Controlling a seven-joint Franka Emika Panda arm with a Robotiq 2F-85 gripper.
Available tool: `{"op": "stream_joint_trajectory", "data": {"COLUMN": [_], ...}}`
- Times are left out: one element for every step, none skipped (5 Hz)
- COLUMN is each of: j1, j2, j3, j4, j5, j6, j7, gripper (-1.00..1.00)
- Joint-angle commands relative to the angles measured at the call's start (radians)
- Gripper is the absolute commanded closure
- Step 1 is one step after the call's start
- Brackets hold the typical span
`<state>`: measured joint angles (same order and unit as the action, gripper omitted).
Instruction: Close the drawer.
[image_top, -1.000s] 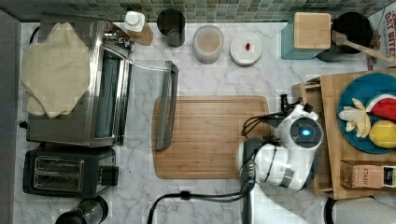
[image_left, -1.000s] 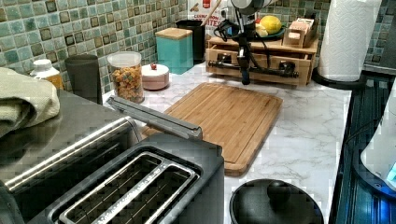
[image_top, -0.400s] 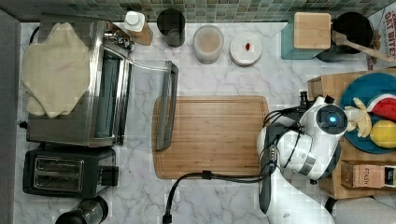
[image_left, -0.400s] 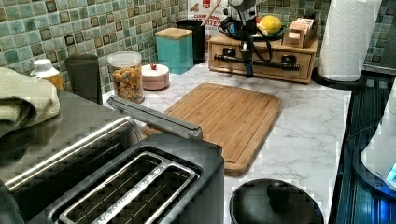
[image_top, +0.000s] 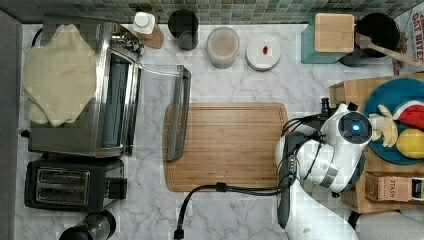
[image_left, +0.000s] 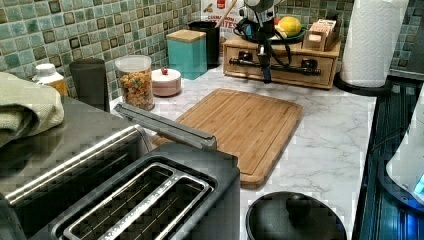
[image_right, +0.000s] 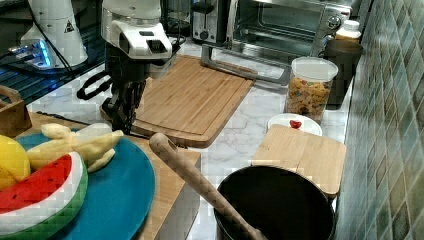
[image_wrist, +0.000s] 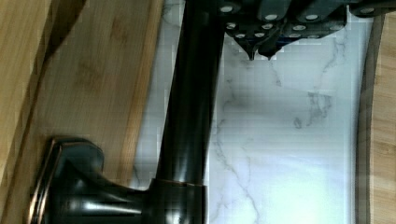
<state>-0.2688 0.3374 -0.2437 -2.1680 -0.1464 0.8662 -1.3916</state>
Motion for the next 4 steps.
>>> {"op": "stream_joint_trajectory", "data": {"j1": [-0.175,-0.128,-0.131,-0.13], "j2": [0.0,0.004,0.004,0.004], "j3": [-0.033,-0.082,-0.08,-0.08], "j4": [0.212,0.211,0.211,0.211], "j5": [-0.058,-0.031,-0.032,-0.032], "j6": [0.053,0.056,0.056,0.056], "j7": [-0.024,-0.041,-0.041,-0.041], "gripper": [1.0,1.0,1.0,1.0]}}
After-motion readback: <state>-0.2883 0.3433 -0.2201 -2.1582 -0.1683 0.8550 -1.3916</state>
